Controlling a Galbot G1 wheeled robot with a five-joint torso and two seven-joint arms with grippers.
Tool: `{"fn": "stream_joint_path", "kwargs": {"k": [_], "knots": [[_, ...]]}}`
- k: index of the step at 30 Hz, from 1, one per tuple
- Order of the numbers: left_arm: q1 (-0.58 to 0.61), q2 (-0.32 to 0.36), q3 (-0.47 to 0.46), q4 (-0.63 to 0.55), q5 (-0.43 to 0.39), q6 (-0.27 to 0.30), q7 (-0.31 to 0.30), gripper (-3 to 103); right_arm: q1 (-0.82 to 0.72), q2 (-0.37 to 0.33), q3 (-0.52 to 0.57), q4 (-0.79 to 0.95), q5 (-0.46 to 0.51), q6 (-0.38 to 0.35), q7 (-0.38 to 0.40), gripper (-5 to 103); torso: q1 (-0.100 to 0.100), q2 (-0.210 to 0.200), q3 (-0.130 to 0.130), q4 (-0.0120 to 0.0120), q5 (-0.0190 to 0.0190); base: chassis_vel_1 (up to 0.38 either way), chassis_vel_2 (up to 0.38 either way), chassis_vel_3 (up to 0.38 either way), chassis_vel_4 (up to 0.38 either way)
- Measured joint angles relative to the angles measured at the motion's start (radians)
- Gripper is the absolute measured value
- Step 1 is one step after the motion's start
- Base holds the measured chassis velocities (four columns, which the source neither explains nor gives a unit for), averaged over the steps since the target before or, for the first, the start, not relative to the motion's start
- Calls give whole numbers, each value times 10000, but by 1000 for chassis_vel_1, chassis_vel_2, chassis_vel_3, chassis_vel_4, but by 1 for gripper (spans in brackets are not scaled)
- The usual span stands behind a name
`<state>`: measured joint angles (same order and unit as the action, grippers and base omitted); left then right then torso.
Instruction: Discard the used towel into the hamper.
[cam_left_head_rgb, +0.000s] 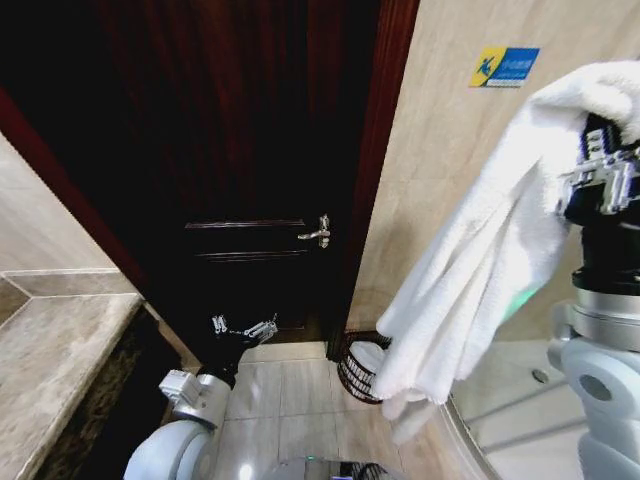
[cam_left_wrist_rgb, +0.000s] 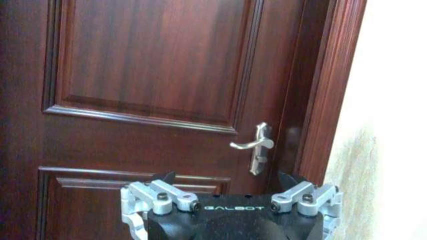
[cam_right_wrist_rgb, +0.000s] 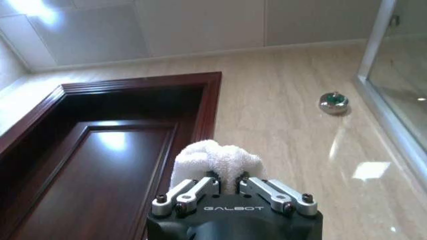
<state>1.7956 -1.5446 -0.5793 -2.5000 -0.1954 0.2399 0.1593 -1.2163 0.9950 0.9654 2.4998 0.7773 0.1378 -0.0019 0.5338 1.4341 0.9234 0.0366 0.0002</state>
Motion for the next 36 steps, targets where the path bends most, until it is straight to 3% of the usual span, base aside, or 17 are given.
{"fn": "stream_joint_path", "kwargs": {"k": [25,36], "knots": [[1,1,0,0,0,0,0,100,148,-231,-76,2,-168,243,58,12,-3,5,-1,-1,-1,13,6,8,15],[1,1,0,0,0,0,0,100,1391,-1162,-171,-329,231,199,325,12,-3,4,-1,-1,0,31,28,32,26]]}}
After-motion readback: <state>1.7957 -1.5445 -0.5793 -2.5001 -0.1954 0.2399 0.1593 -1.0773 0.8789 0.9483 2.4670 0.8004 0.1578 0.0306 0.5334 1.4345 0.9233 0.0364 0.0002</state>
